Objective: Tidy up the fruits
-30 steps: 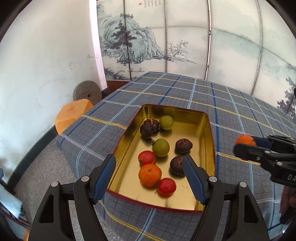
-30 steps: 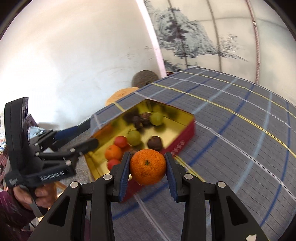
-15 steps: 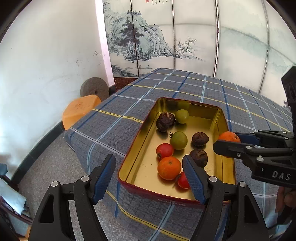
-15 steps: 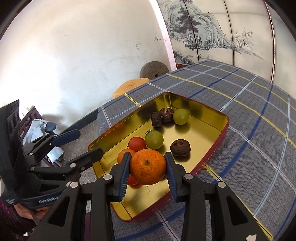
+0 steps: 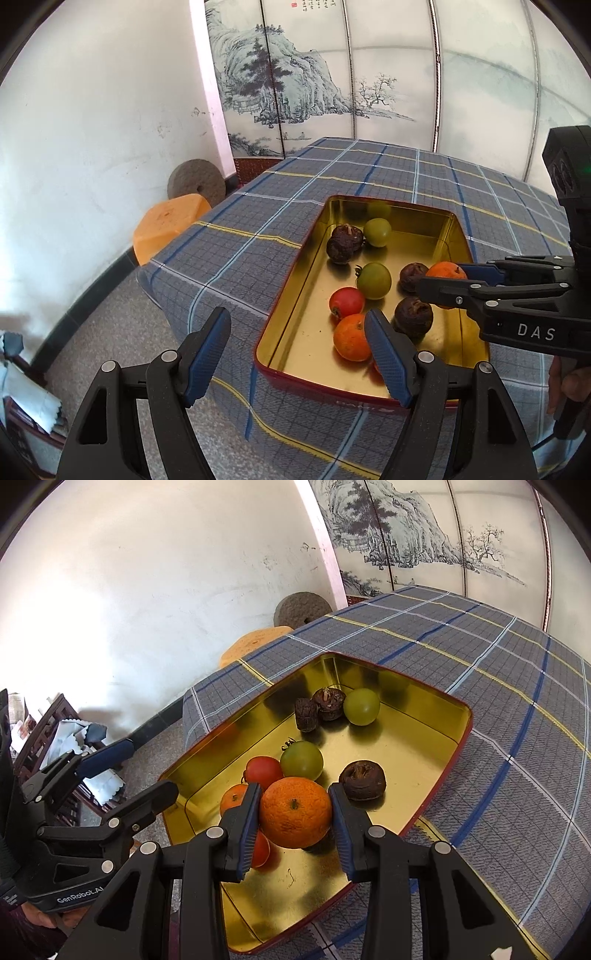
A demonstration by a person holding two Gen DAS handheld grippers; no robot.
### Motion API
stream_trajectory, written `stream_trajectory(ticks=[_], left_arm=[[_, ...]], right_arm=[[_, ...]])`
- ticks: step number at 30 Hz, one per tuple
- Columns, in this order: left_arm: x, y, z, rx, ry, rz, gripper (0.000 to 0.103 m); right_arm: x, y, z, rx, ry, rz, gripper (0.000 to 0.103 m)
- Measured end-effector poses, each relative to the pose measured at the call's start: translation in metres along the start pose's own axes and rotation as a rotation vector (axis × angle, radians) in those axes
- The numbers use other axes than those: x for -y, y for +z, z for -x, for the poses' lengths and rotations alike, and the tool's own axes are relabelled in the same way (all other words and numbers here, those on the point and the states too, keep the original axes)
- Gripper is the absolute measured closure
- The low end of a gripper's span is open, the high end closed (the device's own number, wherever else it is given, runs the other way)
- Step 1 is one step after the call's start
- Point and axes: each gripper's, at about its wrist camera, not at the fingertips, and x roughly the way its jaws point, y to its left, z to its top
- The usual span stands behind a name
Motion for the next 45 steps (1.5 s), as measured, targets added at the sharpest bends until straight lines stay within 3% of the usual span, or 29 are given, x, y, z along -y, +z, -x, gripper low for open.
stream_trajectory(ticks=[14,23,24,27,33,35,38,45], left_arm=[[-0.006,0.001,-0.002,0.014,-0.001,0.006,0.027],[-0.007,0.005,0.005,0.033,0.008,0.004,0.027],[-0.007,0.005,0.008,0.041,0.012,0.004,0.027],[-0.007,0.008,0.022,0.092,0.035,0.002,0.025],[-0.005,0.014,0.066,0.237,0.043,-0.009,0.01],[-0.003,0.016,0.087,0.311,0.059,-0.008,0.0],[0.001,0.018,0.114,0.39,0.086,-0.013,0.0],[0.007,0.022,0.156,0.448,0.005,0.0,0.0]], right_arm=[[-0.004,0.009,-0.007,0.013,0.017,-0.011,0.066],[-0.016,0.016,0.02,0.103,0.003,0.025,0.052],[-0.019,0.016,0.026,0.117,-0.004,0.034,0.047],[-0.031,0.012,0.05,0.189,-0.035,0.064,0.028],[-0.048,-0.004,0.101,0.323,-0.111,0.117,0.009],[-0.05,-0.007,0.116,0.358,-0.118,0.118,0.006],[-0.05,-0.01,0.137,0.401,-0.114,0.111,0.005],[-0.059,-0.023,0.178,0.474,-0.13,0.125,0.003]])
